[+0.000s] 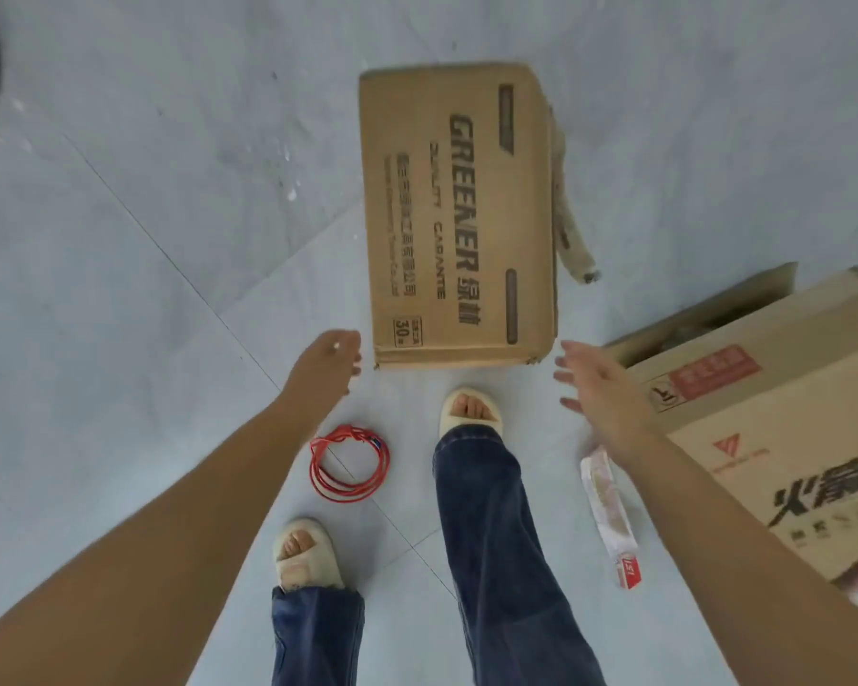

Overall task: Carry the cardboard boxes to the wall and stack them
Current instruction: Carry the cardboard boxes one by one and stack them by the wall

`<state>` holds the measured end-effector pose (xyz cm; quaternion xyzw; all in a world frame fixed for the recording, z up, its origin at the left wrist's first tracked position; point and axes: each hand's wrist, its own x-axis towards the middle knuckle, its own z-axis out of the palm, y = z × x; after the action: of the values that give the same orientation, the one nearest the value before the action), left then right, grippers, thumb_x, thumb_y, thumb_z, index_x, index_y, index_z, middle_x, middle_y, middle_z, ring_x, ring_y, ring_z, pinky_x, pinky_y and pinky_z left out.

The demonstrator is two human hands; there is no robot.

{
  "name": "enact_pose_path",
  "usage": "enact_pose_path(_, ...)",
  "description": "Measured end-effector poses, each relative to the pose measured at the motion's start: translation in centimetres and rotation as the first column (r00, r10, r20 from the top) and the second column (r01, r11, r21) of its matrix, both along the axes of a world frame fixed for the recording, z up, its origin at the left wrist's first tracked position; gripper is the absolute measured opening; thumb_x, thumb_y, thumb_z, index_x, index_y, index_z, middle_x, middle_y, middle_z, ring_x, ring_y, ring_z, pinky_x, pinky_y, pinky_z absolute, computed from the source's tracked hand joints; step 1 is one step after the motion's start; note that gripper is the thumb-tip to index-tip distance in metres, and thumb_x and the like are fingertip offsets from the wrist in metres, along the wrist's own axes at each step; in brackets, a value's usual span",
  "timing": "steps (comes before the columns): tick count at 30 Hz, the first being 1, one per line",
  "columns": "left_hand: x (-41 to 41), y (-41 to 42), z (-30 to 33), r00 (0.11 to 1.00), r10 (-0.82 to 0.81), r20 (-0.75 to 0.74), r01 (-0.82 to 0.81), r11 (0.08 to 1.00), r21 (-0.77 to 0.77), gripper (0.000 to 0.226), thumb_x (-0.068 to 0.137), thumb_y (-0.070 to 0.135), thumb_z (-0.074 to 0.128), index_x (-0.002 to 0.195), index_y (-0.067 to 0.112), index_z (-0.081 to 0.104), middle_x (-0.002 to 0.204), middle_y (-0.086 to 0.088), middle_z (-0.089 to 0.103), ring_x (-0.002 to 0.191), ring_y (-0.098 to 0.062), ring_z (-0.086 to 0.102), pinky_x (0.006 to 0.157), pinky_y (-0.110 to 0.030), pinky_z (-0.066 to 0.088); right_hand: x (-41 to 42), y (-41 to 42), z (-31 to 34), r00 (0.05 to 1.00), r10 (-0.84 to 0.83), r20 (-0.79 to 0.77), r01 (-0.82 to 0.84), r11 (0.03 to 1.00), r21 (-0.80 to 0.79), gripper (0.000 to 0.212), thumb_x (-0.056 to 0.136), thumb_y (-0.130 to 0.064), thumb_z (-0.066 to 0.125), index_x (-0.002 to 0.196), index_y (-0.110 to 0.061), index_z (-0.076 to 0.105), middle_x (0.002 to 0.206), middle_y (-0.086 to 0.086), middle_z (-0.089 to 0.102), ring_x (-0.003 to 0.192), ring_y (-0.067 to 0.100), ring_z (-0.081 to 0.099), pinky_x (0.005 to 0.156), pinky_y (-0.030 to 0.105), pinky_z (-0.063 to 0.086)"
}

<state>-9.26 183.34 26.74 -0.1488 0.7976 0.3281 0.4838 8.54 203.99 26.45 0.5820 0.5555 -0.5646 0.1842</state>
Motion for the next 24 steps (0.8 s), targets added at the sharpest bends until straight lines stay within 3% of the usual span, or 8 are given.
enact_pose_path(2,-0.4,0.6,-4.2,0.999,0.034,-0.010,-0.035,0.998,-0.057,0.036,0.099,0.034,0.042,0.128,0.012,0.049,0.121,-0.008,0.055,0.099,-0.020,0.054,0.090,-0.038,0.047,-0.6,0.3,-3.8,0.998,0.065,0.004,-0.065,0.997,0.051,0.029,0.103,-0.027,0.034,0.127,-0.020,0.047,0.105,-0.007,0.049,0.105,0.016,0.050,0.100,0.037,0.042)
enact_pose_path(5,-0.2,1.0,-8.7,1.000,0.006,0.019,-0.004,0.995,-0.098,0.052,0.099,0.043,0.036,0.143,0.016,0.035,0.140,-0.006,0.045,0.121,-0.022,0.047,0.105,-0.045,0.040,-1.0,0.3,-8.2,0.999,0.050,-0.021,-0.047,0.994,0.100,0.040,0.103,-0.031,0.035,0.140,-0.017,0.036,0.120,-0.009,0.043,0.111,0.009,0.043,0.097,0.026,0.036)
enact_pose_path(9,0.9,0.8,-11.3,0.974,0.087,0.209,-0.091,0.996,0.009,0.052,0.098,0.055,0.030,0.139,0.026,0.039,0.132,0.008,0.050,0.119,-0.013,0.045,0.103,-0.045,0.037,-0.8,-0.4,-11.8,0.992,0.082,-0.100,-0.074,0.994,0.082,0.050,0.102,-0.039,0.034,0.148,-0.022,0.025,0.142,-0.003,0.045,0.124,0.010,0.046,0.099,0.016,0.040)
enact_pose_path(12,2.1,1.2,-11.3,0.978,0.114,0.173,-0.127,0.990,0.063,0.043,0.097,0.056,0.031,0.133,0.034,0.039,0.119,0.016,0.053,0.114,-0.011,0.046,0.099,-0.041,0.036,-1.8,-0.9,-12.0,0.992,0.035,-0.123,-0.038,0.999,-0.024,0.046,0.101,-0.046,0.031,0.145,-0.033,0.027,0.132,-0.011,0.052,0.118,0.008,0.050,0.107,0.032,0.040)
enact_pose_path(15,2.8,2.2,-9.6,0.972,0.225,0.062,-0.231,0.965,0.122,0.031,0.098,0.049,0.036,0.126,0.036,0.041,0.106,0.023,0.054,0.100,0.001,0.050,0.098,-0.038,0.039,-3.2,-0.6,-9.8,0.990,-0.049,-0.134,0.044,0.998,-0.039,0.038,0.101,-0.044,0.031,0.139,-0.038,0.033,0.107,-0.022,0.054,0.100,0.000,0.052,0.098,0.036,0.045)
enact_pose_path(18,2.6,3.1,-5.7,0.939,0.343,0.032,-0.343,0.924,0.172,0.038,0.097,0.047,0.042,0.133,0.035,0.043,0.119,0.017,0.056,0.110,-0.006,0.051,0.095,-0.046,0.042,-3.8,0.3,-6.0,0.978,-0.126,-0.166,0.122,0.992,-0.034,0.029,0.101,-0.044,0.033,0.129,-0.041,0.041,0.107,-0.021,0.054,0.099,0.001,0.053,0.092,0.040,0.048)
enact_pose_path(21,2.2,3.1,-0.3,0.922,0.388,0.019,-0.381,0.892,0.243,0.024,0.097,0.042,0.044,0.120,0.041,0.052,0.099,0.029,0.062,0.093,0.007,0.057,0.085,-0.037,0.049,-4.9,0.5,-1.3,0.954,-0.213,-0.209,0.212,0.977,-0.030,0.028,0.101,-0.043,0.034,0.122,-0.035,0.050,0.105,-0.012,0.062,0.096,0.007,0.061,0.079,0.037,0.054)
enact_pose_path(24,1.9,2.3,5.2,0.885,0.465,-0.005,-0.447,0.855,0.264,0.021,0.098,0.040,0.045,0.116,0.039,0.055,0.095,0.027,0.063,0.090,0.007,0.058,0.087,-0.040,0.051,-6.2,-0.4,3.6,0.946,-0.219,-0.239,0.217,0.976,-0.033,0.029,0.100,-0.044,0.036,0.120,-0.035,0.054,0.107,-0.007,0.065,0.099,0.016,0.064,0.074,0.041,0.056)
